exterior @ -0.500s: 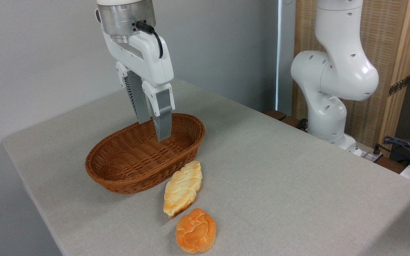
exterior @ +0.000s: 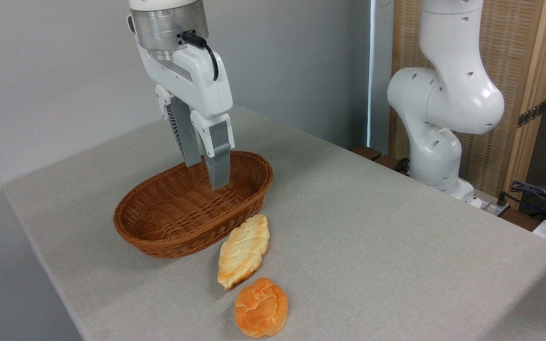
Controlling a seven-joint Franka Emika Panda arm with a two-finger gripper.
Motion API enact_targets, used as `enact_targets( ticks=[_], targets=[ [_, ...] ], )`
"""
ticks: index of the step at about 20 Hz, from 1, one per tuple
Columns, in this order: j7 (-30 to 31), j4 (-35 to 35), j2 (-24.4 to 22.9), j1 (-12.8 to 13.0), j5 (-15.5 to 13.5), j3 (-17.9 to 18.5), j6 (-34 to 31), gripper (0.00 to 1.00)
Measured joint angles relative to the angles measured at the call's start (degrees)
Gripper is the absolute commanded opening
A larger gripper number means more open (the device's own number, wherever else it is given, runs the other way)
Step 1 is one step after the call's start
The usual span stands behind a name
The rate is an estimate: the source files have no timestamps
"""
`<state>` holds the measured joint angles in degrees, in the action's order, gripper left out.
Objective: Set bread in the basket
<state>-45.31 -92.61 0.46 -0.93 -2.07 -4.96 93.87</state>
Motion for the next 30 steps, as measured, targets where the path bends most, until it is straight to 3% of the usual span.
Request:
enact_targets(
  ticks=[9,18,24,30],
  targets=[
    [0.00,-1.84,-0.70,0.00,0.00,0.00,0.55,1.00],
    [-1.90,-13.32,-4.16,-0.01,0.01,0.03,3.61,1.00],
    [-1.70,-15.52,-4.18,-0.53,-0.18,0.41,4.01,1.00],
    [9.66,-18.29,-4.20,-1.29,-7.49,4.19,10.63,1.00]
  ],
)
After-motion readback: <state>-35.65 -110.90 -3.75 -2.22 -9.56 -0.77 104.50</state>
